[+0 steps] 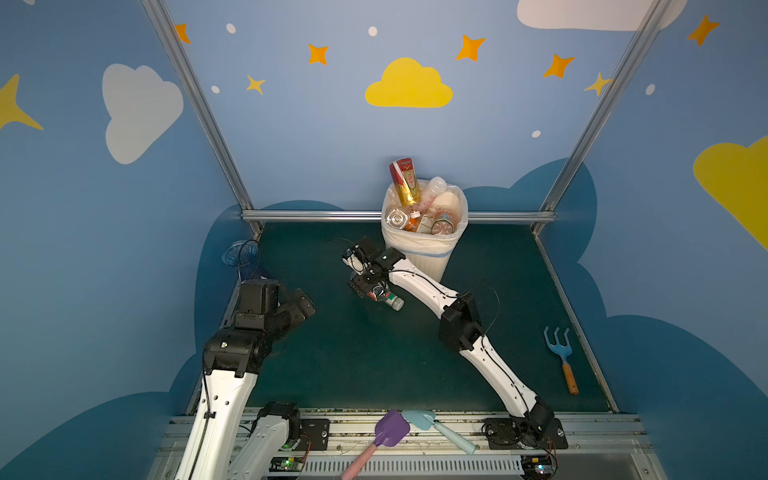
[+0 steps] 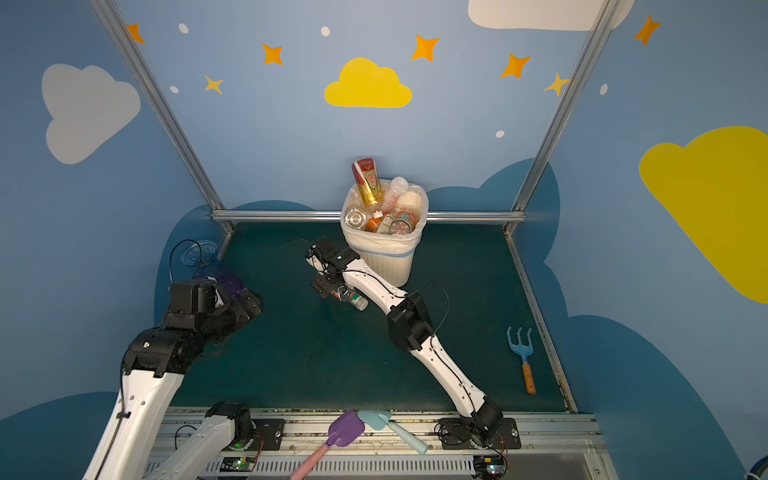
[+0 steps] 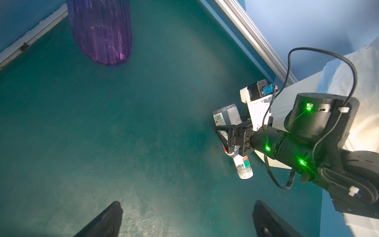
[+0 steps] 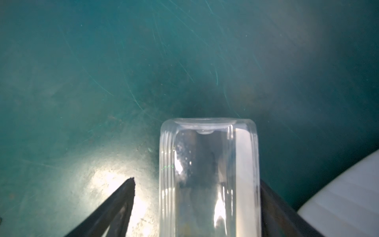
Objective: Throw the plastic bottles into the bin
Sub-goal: 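Lower the right gripper onto the clear green-cap water bottle and close it, then lift the water bottle with the right gripper and carry it over the bin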
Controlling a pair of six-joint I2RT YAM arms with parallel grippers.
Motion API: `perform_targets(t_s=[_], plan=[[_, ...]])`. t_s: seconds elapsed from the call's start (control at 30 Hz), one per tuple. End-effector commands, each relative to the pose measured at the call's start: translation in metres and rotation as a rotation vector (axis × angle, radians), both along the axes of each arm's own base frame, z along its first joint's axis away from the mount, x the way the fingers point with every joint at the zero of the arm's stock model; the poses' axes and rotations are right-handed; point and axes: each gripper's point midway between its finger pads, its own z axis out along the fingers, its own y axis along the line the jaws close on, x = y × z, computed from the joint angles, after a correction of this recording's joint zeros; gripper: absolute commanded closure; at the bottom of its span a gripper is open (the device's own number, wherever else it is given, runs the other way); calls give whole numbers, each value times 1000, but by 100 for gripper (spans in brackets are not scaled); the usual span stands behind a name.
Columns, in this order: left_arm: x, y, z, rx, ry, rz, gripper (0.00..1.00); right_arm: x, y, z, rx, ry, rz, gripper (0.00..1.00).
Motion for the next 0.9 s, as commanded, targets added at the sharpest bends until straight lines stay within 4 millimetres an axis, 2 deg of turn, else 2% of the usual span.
perform_targets(t_s=[0.0, 0.13, 0.33, 0.47, 0.6, 0.7, 0.87], plan=[[-4, 1, 6, 13, -10, -13, 0, -10, 6, 11, -2, -11, 33, 13], [-9, 3, 4, 19, -11, -10, 0, -22, 10, 2, -24, 6, 59, 19], [-16, 7, 0, 24, -10, 5, 0, -37, 14, 2, -44, 19, 88, 24], [-18, 7, -2, 20, -12, 7, 0, -48, 7, 1, -82, 41, 108, 25], [-20, 6, -3, 15, -13, 5, 0, -57, 2, 2, -104, 67, 124, 31], [-23, 6, -5, 12, -13, 3, 0, -63, 6, 12, -96, 57, 132, 33], [-26, 5, -7, 1, -16, -1, 0, -69, 22, 60, 10, 12, 130, 36]])
